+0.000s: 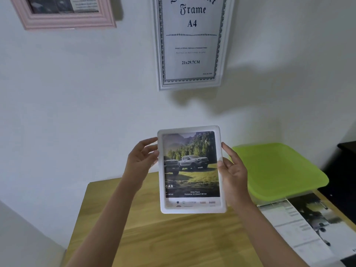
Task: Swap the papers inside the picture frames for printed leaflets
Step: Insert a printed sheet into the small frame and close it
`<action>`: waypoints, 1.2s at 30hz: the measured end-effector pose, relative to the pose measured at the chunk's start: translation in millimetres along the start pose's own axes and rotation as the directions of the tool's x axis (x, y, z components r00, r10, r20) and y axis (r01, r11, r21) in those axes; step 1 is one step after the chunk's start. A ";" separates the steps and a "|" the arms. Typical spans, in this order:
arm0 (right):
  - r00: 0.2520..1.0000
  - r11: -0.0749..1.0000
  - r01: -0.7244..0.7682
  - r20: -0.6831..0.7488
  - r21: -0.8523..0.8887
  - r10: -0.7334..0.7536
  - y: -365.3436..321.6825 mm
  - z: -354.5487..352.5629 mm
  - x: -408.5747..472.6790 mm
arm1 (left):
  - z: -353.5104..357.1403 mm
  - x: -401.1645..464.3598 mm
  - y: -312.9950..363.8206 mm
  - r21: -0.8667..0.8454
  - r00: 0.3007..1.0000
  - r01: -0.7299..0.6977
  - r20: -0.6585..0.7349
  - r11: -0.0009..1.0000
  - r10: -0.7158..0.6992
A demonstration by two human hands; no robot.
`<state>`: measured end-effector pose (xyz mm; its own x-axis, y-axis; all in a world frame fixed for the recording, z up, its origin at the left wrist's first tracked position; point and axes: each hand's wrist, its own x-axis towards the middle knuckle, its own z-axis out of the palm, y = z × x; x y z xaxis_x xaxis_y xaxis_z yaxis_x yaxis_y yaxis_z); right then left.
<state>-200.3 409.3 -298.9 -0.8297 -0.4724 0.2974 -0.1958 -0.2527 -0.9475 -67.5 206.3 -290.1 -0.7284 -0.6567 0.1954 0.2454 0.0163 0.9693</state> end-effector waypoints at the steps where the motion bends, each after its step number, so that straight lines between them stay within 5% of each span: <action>1: 1.000 1.000 0.000 -0.004 0.011 0.000 -0.7 -6.8 6.5 | 7.3 4.5 2.1 -0.025 1.000 -0.009 0.007 1.000 0.010; 7: 0.998 0.999 0.047 0.039 -0.009 -0.046 -15.0 -57.5 53.4 | 66.9 37.6 21.5 0.009 0.991 -0.129 0.038 0.992 0.128; 16: 0.948 0.950 0.312 -0.053 -0.027 -0.313 -69.9 -138.3 161.5 | 196.6 99.7 72.2 0.006 0.942 -0.335 -0.026 0.942 0.335; 23: 0.919 0.930 0.362 -0.190 0.063 -0.345 -150.1 -192.2 267.2 | 282.3 150.5 110.8 0.228 0.880 -0.473 0.075 0.851 0.470; 36: 0.825 0.825 0.560 -0.134 0.068 -0.549 -273.0 -198.4 422.6 | 352.7 254.7 216.0 0.308 0.757 -0.627 0.023 0.716 0.653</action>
<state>-601.2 446.2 62.2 -0.6473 -0.1376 0.7498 -0.5907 -0.5311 -0.6074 -425.5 308.5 21.7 -0.4057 -0.4692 0.7844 0.4349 0.6557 0.6172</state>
